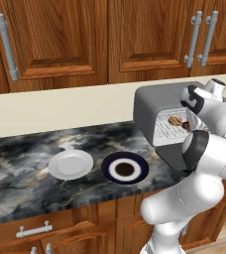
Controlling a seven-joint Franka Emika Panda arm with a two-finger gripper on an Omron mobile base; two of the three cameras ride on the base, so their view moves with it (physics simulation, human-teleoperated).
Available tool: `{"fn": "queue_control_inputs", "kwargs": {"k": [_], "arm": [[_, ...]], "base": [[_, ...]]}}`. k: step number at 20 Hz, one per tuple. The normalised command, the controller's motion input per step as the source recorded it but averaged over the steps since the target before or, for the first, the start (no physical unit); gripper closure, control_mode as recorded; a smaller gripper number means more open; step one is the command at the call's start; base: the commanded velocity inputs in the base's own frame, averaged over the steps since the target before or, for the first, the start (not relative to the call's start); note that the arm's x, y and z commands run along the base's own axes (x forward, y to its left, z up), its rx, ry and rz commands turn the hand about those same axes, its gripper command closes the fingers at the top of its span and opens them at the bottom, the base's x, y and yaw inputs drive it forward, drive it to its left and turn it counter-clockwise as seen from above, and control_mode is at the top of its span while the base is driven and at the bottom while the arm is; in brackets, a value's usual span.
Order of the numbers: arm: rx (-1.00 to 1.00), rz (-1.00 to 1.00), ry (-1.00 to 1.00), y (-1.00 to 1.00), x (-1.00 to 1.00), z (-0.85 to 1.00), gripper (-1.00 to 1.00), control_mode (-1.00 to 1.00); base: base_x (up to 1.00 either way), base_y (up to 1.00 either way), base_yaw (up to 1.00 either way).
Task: Open the toaster oven door. Place the bread on the bottom rack in the toaster oven and place the chicken drumstick on the top rack.
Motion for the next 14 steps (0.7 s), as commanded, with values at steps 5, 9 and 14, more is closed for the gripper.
{"fn": "queue_control_inputs", "kwargs": {"k": [5, 9, 14], "arm": [[0.00, 0.07, 0.00, -0.04, 0.00, -0.07, -1.00, -1.00], [0.00, 0.07, 0.00, -0.07, 0.00, 0.00, -1.00, -1.00], [0.00, 0.05, 0.00, -0.11, -0.02, 0.11, -1.00, -1.00]], "base": [[0.00, 0.00, 0.00], [0.00, 0.00, 0.00], [0.00, 0.00, 0.00]]}}
